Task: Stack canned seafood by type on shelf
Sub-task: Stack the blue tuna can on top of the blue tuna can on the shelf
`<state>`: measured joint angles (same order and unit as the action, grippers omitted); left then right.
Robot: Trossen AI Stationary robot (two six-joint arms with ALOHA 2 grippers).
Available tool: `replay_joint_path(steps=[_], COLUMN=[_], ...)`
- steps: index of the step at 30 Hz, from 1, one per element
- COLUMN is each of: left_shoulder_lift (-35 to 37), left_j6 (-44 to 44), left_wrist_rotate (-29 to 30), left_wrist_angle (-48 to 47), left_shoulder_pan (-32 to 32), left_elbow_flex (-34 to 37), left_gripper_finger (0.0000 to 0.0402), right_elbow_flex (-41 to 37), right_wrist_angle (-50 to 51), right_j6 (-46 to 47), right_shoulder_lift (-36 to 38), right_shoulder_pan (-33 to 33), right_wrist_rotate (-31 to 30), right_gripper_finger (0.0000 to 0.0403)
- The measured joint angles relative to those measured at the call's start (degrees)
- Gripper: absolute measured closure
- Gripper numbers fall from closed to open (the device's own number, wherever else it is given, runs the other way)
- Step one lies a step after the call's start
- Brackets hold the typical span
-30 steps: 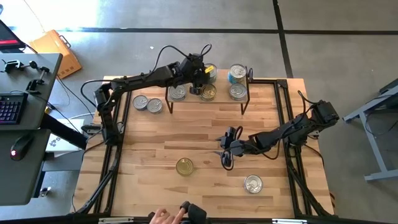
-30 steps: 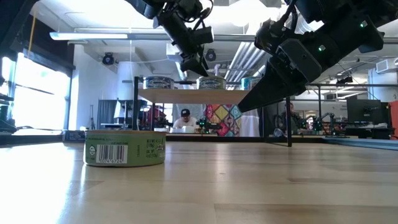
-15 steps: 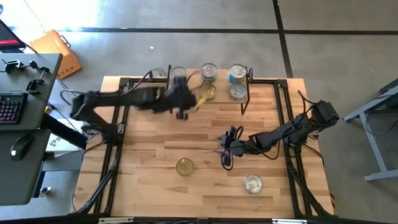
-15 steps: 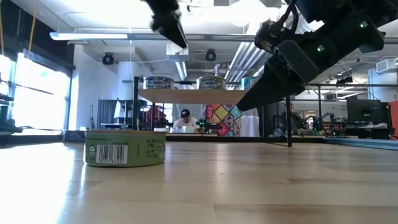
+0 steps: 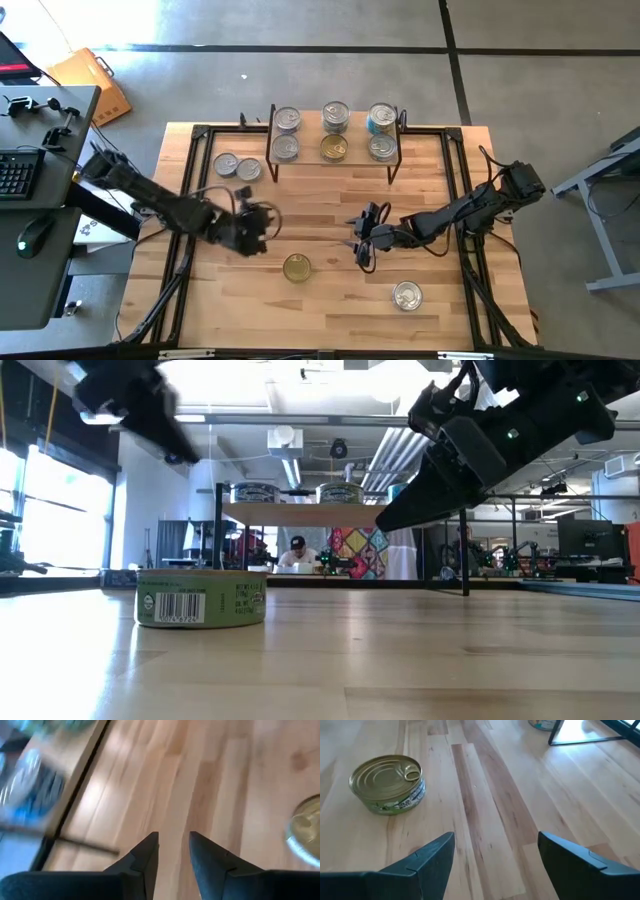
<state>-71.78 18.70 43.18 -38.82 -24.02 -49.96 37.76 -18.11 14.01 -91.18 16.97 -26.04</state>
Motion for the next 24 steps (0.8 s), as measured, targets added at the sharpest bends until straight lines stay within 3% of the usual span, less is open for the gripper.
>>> replay_joint_path(steps=[4,6,8,14,17,20,24], left_shoulder_lift=[0.9,1.0,0.9,0.6,0.5,0.4,0.3], left_j6=[16.9,21.7,24.8,27.7,27.7,26.3,21.3], left_wrist_rotate=[5.1,5.4,5.4,5.5,5.5,5.5,5.5], left_wrist_angle=[-3.7,-3.8,-3.2,1.5,4.7,7.3,12.0], left_shoulder_pan=[-2.7,-2.4,-2.1,-2.3,-2.3,-2.3,-2.2], left_elbow_flex=[6.4,8.7,10.5,13.3,14.4,14.8,14.8], left_gripper_finger=[0.0305,0.0306,0.0306,0.0306,0.0306,0.0306,0.0306], right_elbow_flex=[0.0,0.0,1.0,9.2,11.2,10.5,7.6], right_wrist_angle=[-0.1,1.3,9.4,46.1,55.9,56.3,47.6], right_j6=[-0.1,-1.3,0.5,24.8,39.8,52.1,61.4], right_shoulder_lift=[0.0,0.3,2.5,8.3,9.4,8.9,7.5], right_shoulder_pan=[0.0,0.0,1.2,10.7,16.6,22.5,28.5], right_wrist_rotate=[1.1,5.7,10.7,14.5,20.0,25.3,26.0], right_gripper_finger=[0.0124,0.0124,0.0124,0.0124,0.0124,0.0125,0.0147])
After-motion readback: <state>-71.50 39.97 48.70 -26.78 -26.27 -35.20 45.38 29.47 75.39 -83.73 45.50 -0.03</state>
